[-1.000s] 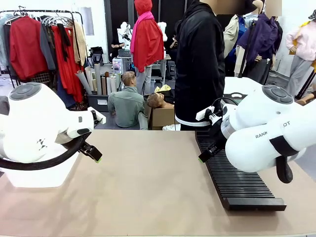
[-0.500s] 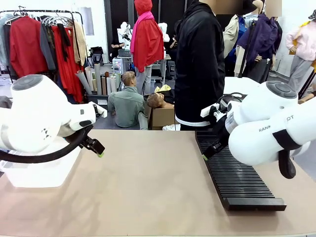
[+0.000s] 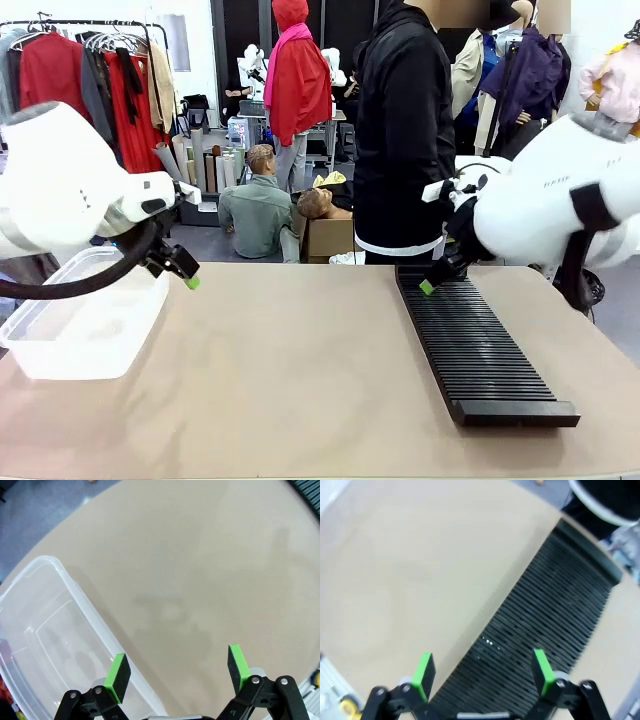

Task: Sort PCBs into racks and boxes based on the side picked up.
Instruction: Pick up the Blank PCB handed by the Human.

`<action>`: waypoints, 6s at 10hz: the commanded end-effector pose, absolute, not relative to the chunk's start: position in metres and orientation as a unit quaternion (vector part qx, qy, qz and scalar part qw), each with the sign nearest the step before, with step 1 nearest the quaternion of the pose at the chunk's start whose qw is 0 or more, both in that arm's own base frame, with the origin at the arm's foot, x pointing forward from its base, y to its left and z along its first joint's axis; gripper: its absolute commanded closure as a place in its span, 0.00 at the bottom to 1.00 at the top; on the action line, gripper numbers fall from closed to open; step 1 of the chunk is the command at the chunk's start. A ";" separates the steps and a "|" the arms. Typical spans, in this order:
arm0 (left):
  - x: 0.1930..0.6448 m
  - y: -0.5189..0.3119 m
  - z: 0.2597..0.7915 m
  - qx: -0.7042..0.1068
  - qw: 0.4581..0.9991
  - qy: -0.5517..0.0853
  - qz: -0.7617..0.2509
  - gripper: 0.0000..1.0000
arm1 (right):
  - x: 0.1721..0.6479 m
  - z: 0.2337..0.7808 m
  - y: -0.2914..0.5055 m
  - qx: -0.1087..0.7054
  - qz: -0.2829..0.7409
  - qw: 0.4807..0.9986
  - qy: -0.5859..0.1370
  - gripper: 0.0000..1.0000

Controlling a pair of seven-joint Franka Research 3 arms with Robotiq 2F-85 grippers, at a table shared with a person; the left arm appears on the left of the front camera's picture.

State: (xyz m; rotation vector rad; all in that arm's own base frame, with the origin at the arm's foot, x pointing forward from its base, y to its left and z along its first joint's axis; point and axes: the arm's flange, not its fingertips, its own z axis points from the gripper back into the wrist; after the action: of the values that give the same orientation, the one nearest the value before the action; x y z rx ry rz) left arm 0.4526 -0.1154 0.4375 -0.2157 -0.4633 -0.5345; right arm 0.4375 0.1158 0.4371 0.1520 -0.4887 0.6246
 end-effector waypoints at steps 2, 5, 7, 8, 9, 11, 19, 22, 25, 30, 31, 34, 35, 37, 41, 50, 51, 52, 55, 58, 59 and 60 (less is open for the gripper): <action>0.464 -0.064 0.455 -0.188 0.930 -0.213 -0.232 0.00 | 0.464 0.465 0.063 0.164 0.302 0.920 -0.186 0.00; 0.464 -0.018 0.467 -0.251 0.923 -0.210 -0.202 0.00 | 0.480 0.474 0.009 0.305 0.253 0.908 -0.138 0.00; 0.468 0.010 0.466 -0.316 0.905 -0.207 -0.197 0.00 | 0.483 0.477 -0.016 0.382 0.208 0.895 -0.100 0.00; 0.470 0.024 0.464 -0.342 0.898 -0.211 -0.179 0.00 | 0.484 0.477 -0.028 0.420 0.188 0.884 -0.077 0.00; 0.472 0.031 0.463 -0.358 0.892 -0.215 -0.174 0.00 | 0.486 0.473 -0.036 0.440 0.167 0.880 -0.055 0.00; 0.472 0.051 0.459 -0.445 0.848 -0.224 -0.182 0.00 | 0.486 0.467 -0.058 0.515 0.180 0.837 -0.037 0.00; 0.465 0.101 0.443 -0.506 0.814 -0.252 -0.134 0.00 | 0.466 0.444 -0.141 0.658 0.167 0.733 -0.044 0.00; 0.461 0.106 0.446 -0.508 0.811 -0.256 -0.137 0.00 | 0.460 0.445 -0.148 0.662 0.160 0.730 -0.056 0.00; 0.462 0.109 0.444 -0.499 0.821 -0.245 -0.125 0.00 | 0.457 0.439 -0.150 0.655 0.150 0.739 -0.044 0.00; 0.462 0.109 0.444 -0.499 0.821 -0.245 -0.125 0.00 | 0.457 0.439 -0.150 0.655 0.150 0.739 -0.044 0.00; 0.462 0.109 0.444 -0.499 0.821 -0.245 -0.125 0.00 | 0.457 0.439 -0.150 0.655 0.150 0.739 -0.044 0.00; 0.462 0.109 0.444 -0.499 0.821 -0.245 -0.125 0.00 | 0.457 0.439 -0.150 0.655 0.150 0.739 -0.044 0.00; 0.462 0.109 0.444 -0.499 0.821 -0.245 -0.125 0.00 | 0.457 0.439 -0.150 0.655 0.150 0.739 -0.044 0.00; 0.462 0.109 0.444 -0.499 0.821 -0.245 -0.125 0.00 | 0.457 0.439 -0.150 0.655 0.150 0.739 -0.044 0.00; 0.462 0.109 0.444 -0.499 0.821 -0.245 -0.125 0.00 | 0.457 0.439 -0.150 0.655 0.150 0.739 -0.044 0.00; 0.462 0.109 0.444 -0.499 0.821 -0.245 -0.125 0.00 | 0.457 0.436 -0.149 0.656 0.151 0.739 -0.044 0.00; 0.462 0.109 0.444 -0.499 0.821 -0.245 -0.125 0.00 | 0.461 0.433 -0.144 0.656 0.146 0.739 -0.052 0.00; 0.462 0.109 0.444 -0.499 0.821 -0.245 -0.125 0.00 | 0.465 0.431 -0.135 0.656 0.139 0.739 -0.062 0.00; 0.462 0.109 0.444 -0.499 0.821 -0.245 -0.125 0.00 | 0.478 0.418 -0.104 0.659 0.111 0.740 -0.080 0.00; 0.462 0.109 0.444 -0.499 0.821 -0.245 -0.125 0.00 | 0.496 0.411 -0.061 0.651 0.120 0.745 -0.083 0.00; 0.462 0.109 0.444 -0.499 0.821 -0.245 -0.125 0.00 | 0.503 0.411 -0.054 0.652 0.129 0.741 -0.089 0.00; 0.462 0.109 0.444 -0.499 0.821 -0.245 -0.125 0.00 | 0.512 0.407 -0.047 0.655 0.131 0.737 -0.102 0.00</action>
State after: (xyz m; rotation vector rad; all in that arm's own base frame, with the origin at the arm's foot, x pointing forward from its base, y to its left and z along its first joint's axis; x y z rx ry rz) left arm 0.4631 0.1088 0.4422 -1.0620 -0.5242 -0.2701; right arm 0.5044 -0.0498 0.4055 1.4291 -0.1787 0.2980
